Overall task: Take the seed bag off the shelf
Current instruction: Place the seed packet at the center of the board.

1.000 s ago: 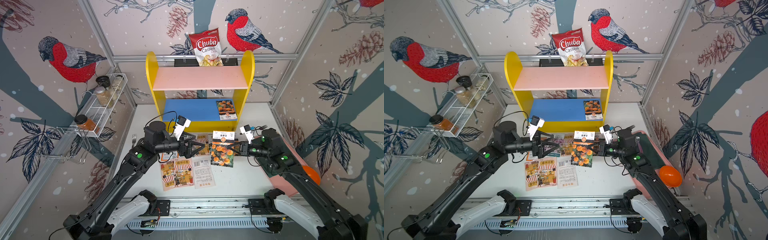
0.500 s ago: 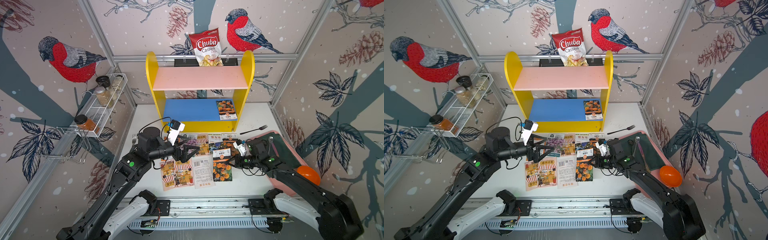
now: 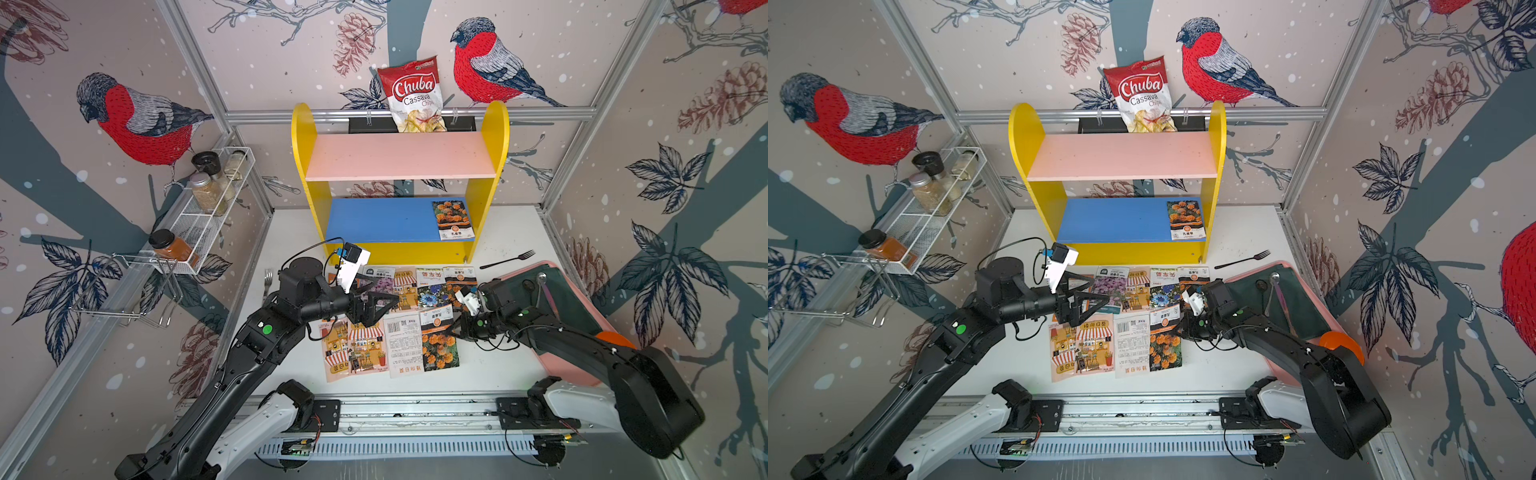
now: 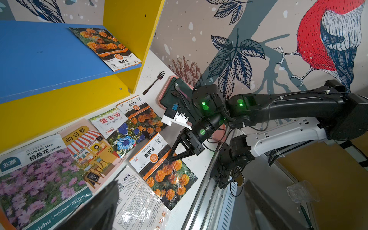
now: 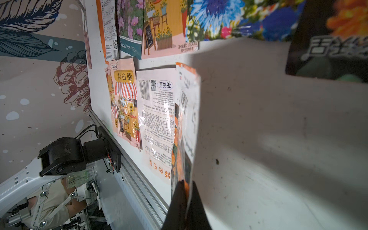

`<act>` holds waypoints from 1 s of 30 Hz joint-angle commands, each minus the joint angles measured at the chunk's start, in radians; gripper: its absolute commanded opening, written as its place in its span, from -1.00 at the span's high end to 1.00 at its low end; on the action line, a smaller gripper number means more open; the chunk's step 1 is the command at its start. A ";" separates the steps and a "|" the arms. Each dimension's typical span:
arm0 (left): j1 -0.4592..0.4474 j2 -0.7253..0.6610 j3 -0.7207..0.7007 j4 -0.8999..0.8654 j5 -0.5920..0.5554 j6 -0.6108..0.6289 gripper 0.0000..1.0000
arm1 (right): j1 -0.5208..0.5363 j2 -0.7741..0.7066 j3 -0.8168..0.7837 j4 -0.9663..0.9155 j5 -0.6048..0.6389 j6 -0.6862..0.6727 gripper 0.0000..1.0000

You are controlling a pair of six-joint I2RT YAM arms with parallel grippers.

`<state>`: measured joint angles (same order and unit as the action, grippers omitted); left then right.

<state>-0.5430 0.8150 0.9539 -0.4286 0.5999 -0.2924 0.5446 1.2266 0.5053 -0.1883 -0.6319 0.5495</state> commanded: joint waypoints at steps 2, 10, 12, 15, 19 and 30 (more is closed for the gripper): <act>0.002 -0.002 -0.007 0.047 0.000 -0.007 -0.95 | 0.002 0.023 -0.002 0.032 0.018 -0.019 1.00; 0.002 0.003 -0.017 0.054 0.005 -0.008 -0.95 | 0.003 0.082 0.001 -0.005 0.083 -0.050 0.78; 0.003 0.003 -0.021 0.056 0.005 -0.008 -0.95 | 0.004 0.092 0.007 -0.019 0.107 -0.057 0.74; 0.003 0.001 -0.023 0.058 0.008 -0.011 -0.95 | 0.006 0.100 0.017 -0.031 0.131 -0.062 0.65; 0.002 0.002 -0.024 0.059 0.010 -0.009 -0.94 | 0.015 0.117 0.036 -0.044 0.157 -0.065 0.45; 0.003 0.004 -0.032 0.060 0.014 -0.005 -0.94 | 0.105 0.170 0.101 -0.106 0.298 -0.044 0.02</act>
<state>-0.5430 0.8196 0.9230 -0.4007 0.6025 -0.3000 0.6201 1.3888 0.5838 -0.2485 -0.4187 0.4980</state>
